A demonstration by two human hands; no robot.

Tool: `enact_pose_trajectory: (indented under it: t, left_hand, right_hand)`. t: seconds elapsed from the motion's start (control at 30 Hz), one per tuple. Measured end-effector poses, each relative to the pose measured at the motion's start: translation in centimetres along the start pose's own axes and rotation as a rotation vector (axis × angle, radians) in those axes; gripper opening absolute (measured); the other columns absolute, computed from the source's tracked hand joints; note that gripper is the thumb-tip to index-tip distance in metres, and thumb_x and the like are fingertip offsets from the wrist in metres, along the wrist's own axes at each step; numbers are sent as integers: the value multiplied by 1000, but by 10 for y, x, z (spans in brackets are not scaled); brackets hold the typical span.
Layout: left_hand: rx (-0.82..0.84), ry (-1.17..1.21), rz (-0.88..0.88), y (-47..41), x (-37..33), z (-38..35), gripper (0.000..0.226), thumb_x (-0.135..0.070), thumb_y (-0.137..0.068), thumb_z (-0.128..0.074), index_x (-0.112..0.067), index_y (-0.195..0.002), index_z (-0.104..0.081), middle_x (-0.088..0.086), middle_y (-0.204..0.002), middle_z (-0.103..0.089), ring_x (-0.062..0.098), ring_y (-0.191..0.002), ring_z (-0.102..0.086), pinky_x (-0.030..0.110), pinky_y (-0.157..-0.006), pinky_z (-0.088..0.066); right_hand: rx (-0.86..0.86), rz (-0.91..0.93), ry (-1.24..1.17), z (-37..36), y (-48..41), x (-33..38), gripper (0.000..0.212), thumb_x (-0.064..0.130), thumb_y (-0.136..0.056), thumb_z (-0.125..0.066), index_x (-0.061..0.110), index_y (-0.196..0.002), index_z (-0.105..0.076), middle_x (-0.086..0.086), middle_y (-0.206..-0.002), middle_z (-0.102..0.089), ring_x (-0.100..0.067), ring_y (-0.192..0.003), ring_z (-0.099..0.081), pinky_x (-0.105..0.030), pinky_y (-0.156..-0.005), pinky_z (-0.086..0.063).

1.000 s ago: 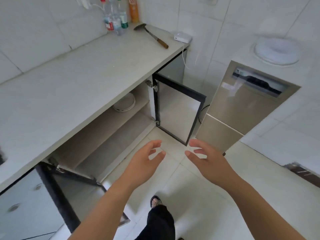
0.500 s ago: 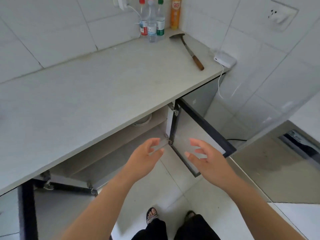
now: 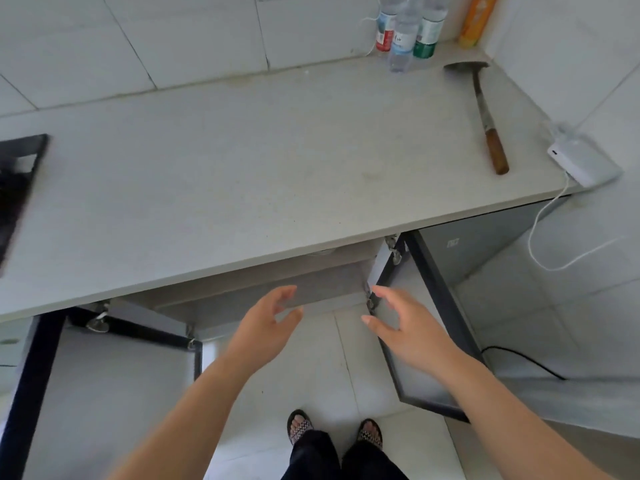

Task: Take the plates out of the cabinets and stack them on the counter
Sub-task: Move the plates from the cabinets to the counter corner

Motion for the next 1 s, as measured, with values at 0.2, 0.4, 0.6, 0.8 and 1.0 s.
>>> enact_pose_trajectory:
  t: [0.2, 0.4, 0.6, 0.8, 1.0]
  left_hand:
    - [-19, -33, -3, -66, 52, -33, 45, -36, -89, -56, -27, -132, -46, -10, -133, -52, 9, -121, -50, 21, -97, -36]
    - [-63, -69, -93, -142, 110, -83, 41, -31, -90, -57, -25, -130, -49, -3, -133, -52, 13, -120, -51, 19, -94, -34]
    - [-105, -2, -134, -220, 176, -136, 42, -29, -89, -59, -21, -129, -50, -1, -132, -54, 16, -121, -52, 24, -97, -39]
    - [-201, 71, -208, -307, 216, -165, 42, -17, -90, -56, -13, -131, -47, 6, -137, -47, 23, -123, -48, 20, -91, -35]
    - [-309, 67, -284, -350, 244, -174, 45, -17, -88, -59, -9, -131, -47, 11, -136, -46, 25, -125, -46, 36, -107, -36]
  right_hand:
    - [-41, 22, 2, -44, -74, -47, 56, 41, -90, -55, 27, -140, -35, 8, -144, -40, -9, -130, -38, -22, -101, -31]
    - [-118, 33, -20, -98, -149, -105, 56, 43, -89, -55, 26, -139, -37, 5, -143, -43, -14, -130, -41, -32, -105, -37]
    - [-190, 45, -37, -165, -213, -164, 57, 44, -88, -55, 25, -139, -38, 5, -142, -43, -12, -129, -42, -28, -105, -35]
    - [-290, 73, -113, -197, -290, -209, 60, 48, -87, -56, 26, -139, -37, 3, -142, -43, -15, -128, -43, -33, -102, -40]
    - [-372, 87, -201, -207, -347, -225, 56, 41, -88, -57, 21, -137, -40, -3, -138, -48, -19, -126, -46, -25, -93, -37]
Point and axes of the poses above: each hand's wrist, its own y-axis away from the middle knuckle, its own z-axis out of the back of the hand, x = y × z, the point moved 1 cm from there along -y, towards the middle knuckle
